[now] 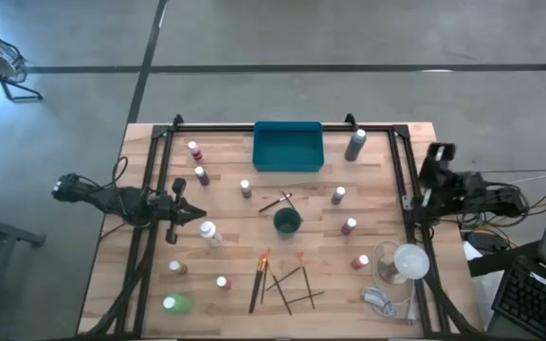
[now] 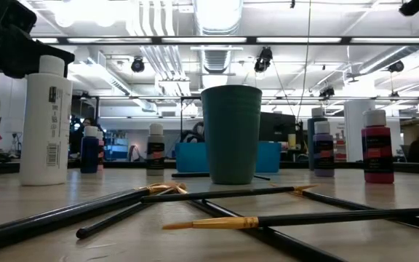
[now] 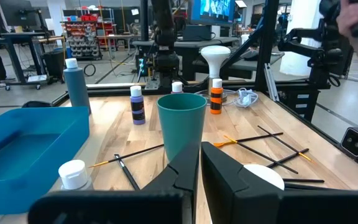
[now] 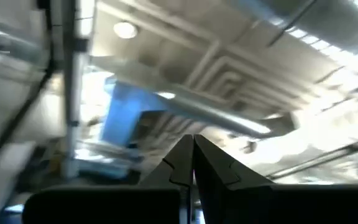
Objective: Pick & Place Paint Supplies
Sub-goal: Put the yellow paint brush into the green cup
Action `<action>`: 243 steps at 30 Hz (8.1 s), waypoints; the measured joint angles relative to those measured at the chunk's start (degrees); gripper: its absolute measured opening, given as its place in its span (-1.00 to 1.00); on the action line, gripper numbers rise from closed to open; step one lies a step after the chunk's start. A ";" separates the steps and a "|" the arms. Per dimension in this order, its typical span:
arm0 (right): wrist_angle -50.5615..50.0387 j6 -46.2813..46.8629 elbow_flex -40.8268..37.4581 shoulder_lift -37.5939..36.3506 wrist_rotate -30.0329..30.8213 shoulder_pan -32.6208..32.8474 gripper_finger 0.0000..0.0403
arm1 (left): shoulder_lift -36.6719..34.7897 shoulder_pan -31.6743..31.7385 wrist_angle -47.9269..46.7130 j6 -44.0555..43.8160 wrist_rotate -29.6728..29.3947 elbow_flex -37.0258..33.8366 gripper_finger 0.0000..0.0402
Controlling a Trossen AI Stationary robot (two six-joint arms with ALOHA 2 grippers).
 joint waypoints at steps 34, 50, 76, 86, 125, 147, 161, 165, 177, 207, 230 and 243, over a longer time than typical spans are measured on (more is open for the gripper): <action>-91.87 16.11 72.55 64.25 -2.63 -16.89 -0.96 | 0.01 -0.01 0.01 0.00 0.01 -0.01 -0.87; -96.88 18.29 88.82 79.68 -6.07 -21.14 -0.96 | 0.02 -0.01 0.01 0.00 0.01 0.00 -0.87; -118.79 42.30 106.79 103.73 -3.08 -20.36 -0.10 | 0.00 -0.01 0.01 0.00 0.01 0.00 -0.87; -123.59 48.17 117.68 114.61 -3.10 -18.29 0.02 | 0.00 0.00 0.01 -0.01 0.01 -0.01 -0.87; -128.24 57.99 120.18 129.53 -6.12 -13.35 -0.25 | 0.02 0.01 0.01 0.01 0.01 -0.01 -0.87; -126.33 60.21 113.43 129.41 -6.07 -15.57 -0.01 | 0.00 -0.01 0.01 0.01 0.01 -0.01 -0.87; -124.26 62.50 112.99 129.32 -6.07 -15.76 -0.12 | 0.02 -0.01 0.01 0.00 0.01 0.00 -0.87; -123.31 62.55 112.11 129.33 -6.07 -15.76 -0.06 | 0.00 0.01 0.01 0.01 0.01 0.01 -0.87; -123.22 62.50 112.07 129.24 -6.05 -15.63 0.05 | 0.02 0.01 0.01 0.01 0.01 0.01 -0.87; -124.19 61.18 112.25 128.98 -6.38 -15.14 -0.01 | 0.00 -0.01 0.01 0.01 0.01 -0.01 -0.87; -122.90 60.84 112.25 128.87 -8.04 -15.37 -0.05 | 0.02 -0.01 0.01 -0.01 0.01 -0.01 -0.87; -119.69 61.84 110.63 128.87 -10.60 -16.32 -0.16 | 0.01 -0.01 0.01 -0.01 0.01 -0.01 -0.87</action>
